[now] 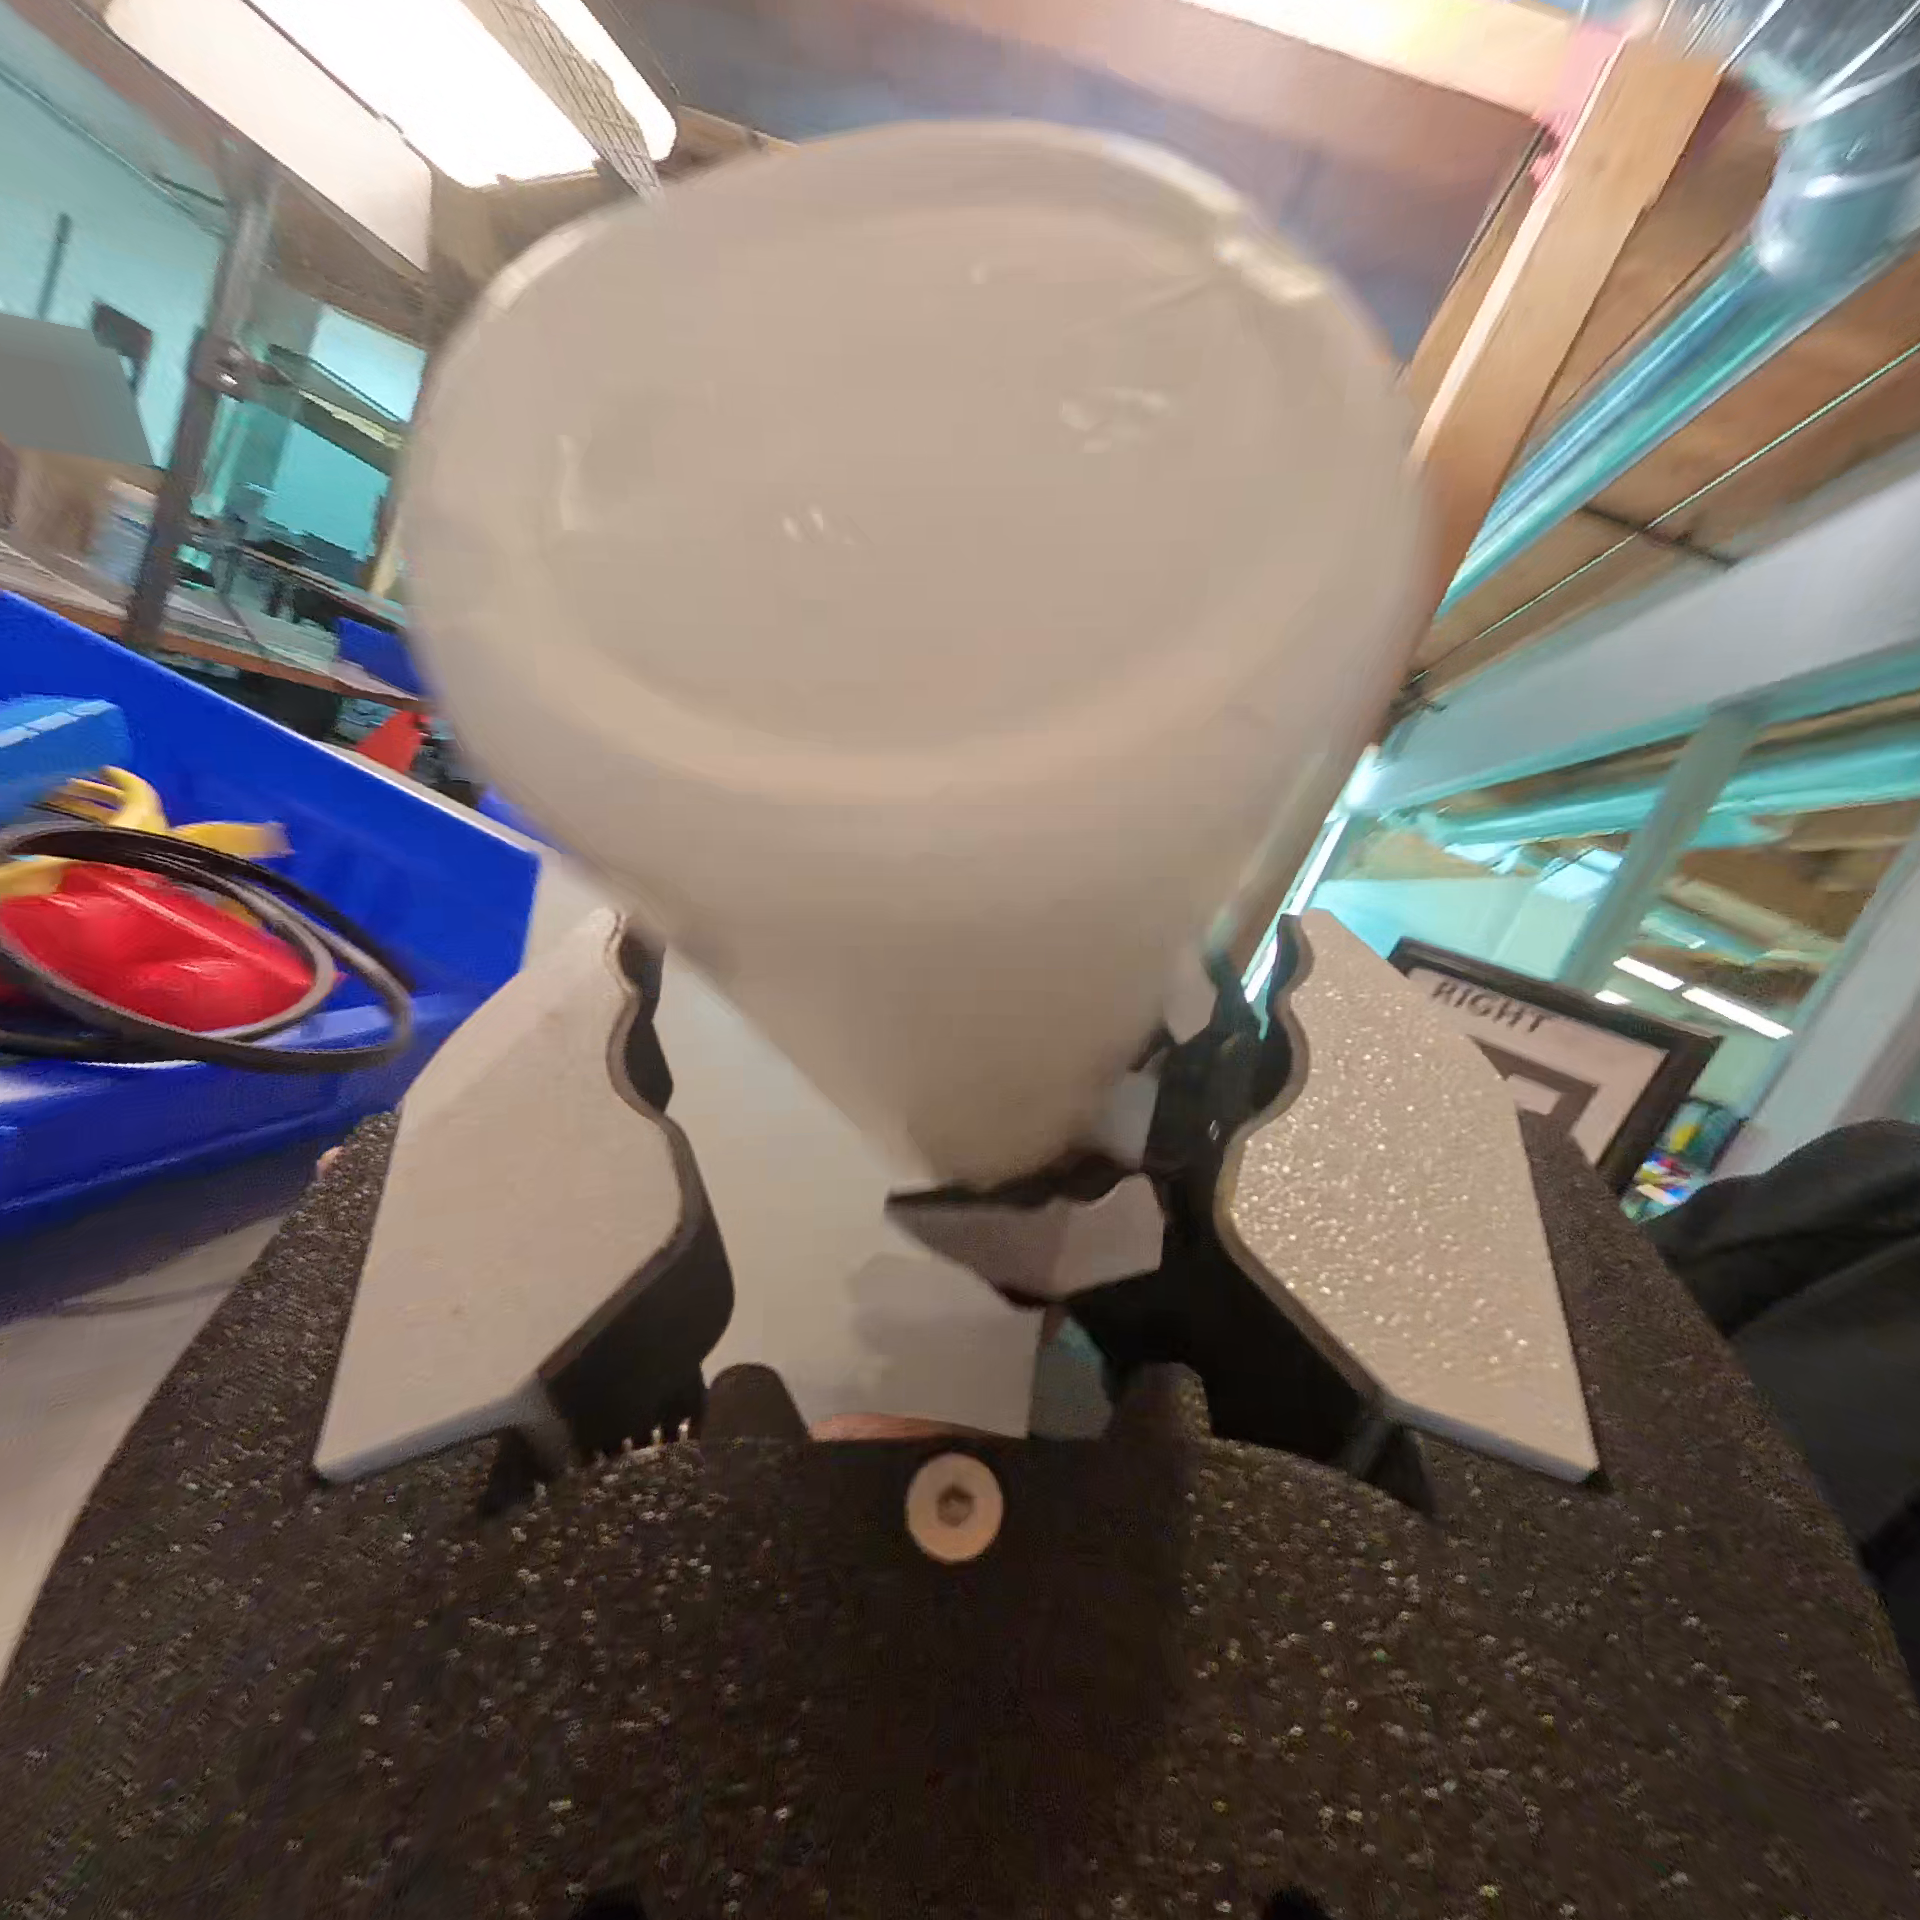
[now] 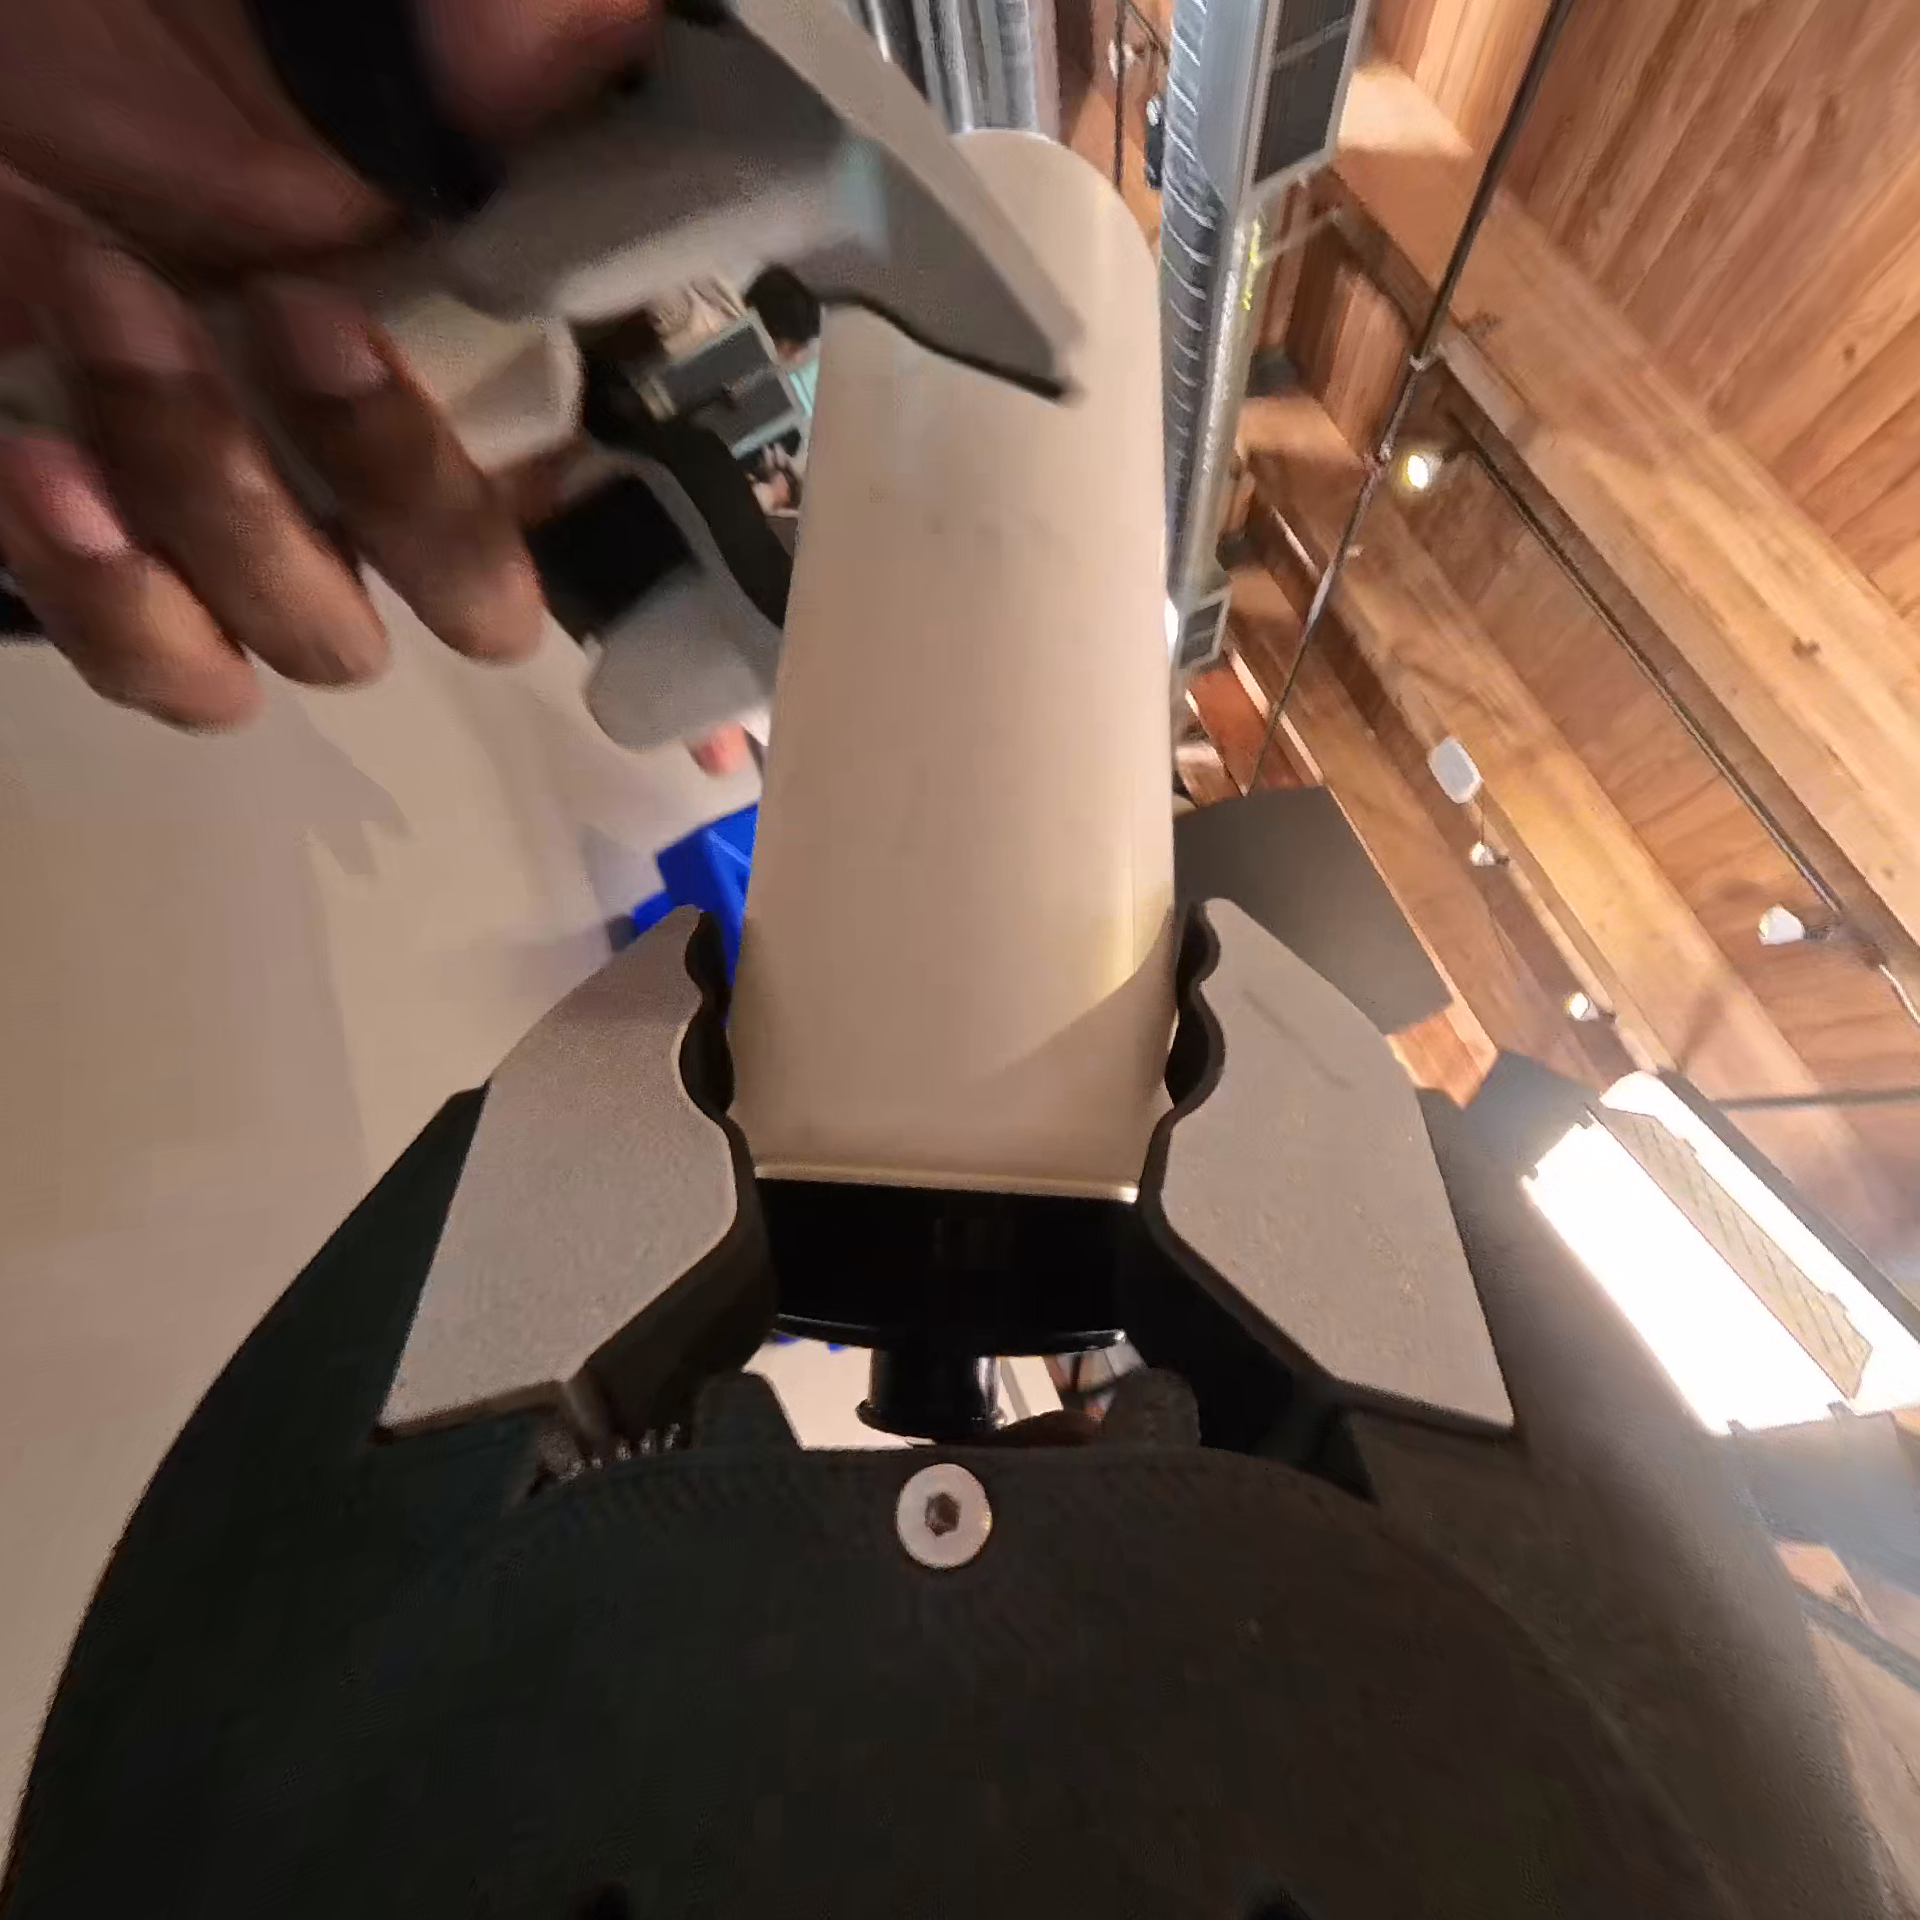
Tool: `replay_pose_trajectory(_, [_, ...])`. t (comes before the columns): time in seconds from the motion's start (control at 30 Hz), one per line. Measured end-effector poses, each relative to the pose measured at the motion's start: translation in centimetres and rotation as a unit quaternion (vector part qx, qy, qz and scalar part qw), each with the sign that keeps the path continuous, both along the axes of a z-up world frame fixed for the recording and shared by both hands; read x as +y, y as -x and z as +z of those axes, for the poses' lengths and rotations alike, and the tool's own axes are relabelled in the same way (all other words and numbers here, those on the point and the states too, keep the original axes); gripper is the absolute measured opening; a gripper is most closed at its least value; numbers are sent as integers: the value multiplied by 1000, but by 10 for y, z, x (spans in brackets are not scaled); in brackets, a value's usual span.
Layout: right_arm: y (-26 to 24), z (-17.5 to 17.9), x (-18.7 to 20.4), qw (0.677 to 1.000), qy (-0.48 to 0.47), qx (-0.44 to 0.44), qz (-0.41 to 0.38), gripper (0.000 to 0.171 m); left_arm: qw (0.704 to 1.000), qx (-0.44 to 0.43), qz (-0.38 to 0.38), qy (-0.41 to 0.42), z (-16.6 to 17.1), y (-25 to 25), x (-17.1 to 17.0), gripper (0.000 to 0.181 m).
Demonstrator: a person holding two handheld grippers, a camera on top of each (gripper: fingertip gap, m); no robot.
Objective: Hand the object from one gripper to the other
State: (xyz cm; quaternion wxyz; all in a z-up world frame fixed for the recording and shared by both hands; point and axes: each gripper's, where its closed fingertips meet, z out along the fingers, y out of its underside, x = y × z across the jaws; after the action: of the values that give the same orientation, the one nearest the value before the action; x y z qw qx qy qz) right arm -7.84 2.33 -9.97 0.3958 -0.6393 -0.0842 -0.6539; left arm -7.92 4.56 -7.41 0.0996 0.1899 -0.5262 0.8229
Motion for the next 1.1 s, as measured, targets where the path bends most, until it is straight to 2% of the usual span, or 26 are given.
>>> replay_pose_trajectory(0.07, [4, -8, 11, 1000, 7, 8, 21, 83, 1000, 8, 4, 24, 2, 2, -10, 109])
replay_pose_trajectory(0.13, [0, -12, 13, 999, -7, 37, 25, 84, 998, -13, 55, 39, 3, -4, -6, 103])
replay_pose_trajectory(0.23, [-5, -20, 13, 993, -22, 107, 40, 79, 985, -108, 129, -27, 2, -4, -3, 102])
replay_pose_trajectory(0.3, [-4, -17, 9, 986, -55, 148, 60, 76, 950, -216, 215, -63, 13, 0, 6, 102])
replay_pose_trajectory(0.37, [-2, -16, 6, 966, -88, 223, 95, 77, 887, -335, 298, -109, 21, 7, 15, 102])
replay_pose_trajectory(0.47, [5, -14, -1, 900, -157, 368, 171, 77, 761, -494, 382, -174, 23, 20, 21, 101])
replay_pose_trajectory(0.53, [14, -9, -4, 826, -212, 464, 239, 75, 701, -559, 402, -188, 24, 30, 20, 101])
replay_pose_trajectory(0.57, [17, -6, -6, 789, -236, 500, 269, 76, 687, -577, 401, -188, 24, 35, 19, 101])
replay_pose_trajectory(0.6, [16, -3, -9, 773, -255, 508, 282, 77, 682, -586, 396, -187, 24, 39, 16, 101])
replay_pose_trajectory(0.67, [13, -5, -12, 775, -260, 501, 284, 78, 667, -606, 393, -185, 24, 47, 11, 101])
replay_pose_trajectory(0.7, [17, -9, -9, 754, -255, 528, 296, 80, 652, -616, 397, -192, 23, 48, 9, 101])
replay_pose_trajectory(0.8, [33, -6, -2, 664, -269, 597, 362, 81, 607, -648, 404, -222, 15, 47, 2, 101])
replay_pose_trajectory(0.87, [37, 1, 0, 602, -295, 628, 395, 81, 591, -661, 401, -231, 10, 48, -3, 101])
replay_pose_trajectory(0.97, [34, -1, 4, 521, -321, 675, 413, 80, 593, -669, 388, -225, 6, 54, -11, 101])
replay_pose_trajectory(1.03, [29, -5, 8, 497, -333, 688, 411, 83, 620, -658, 376, -204, 8, 60, -15, 101])
replay_pose_trajectory(1.1, [24, -6, 9, 506, -344, 680, 403, 86, 655, -637, 366, -177, 11, 63, -15, 101])
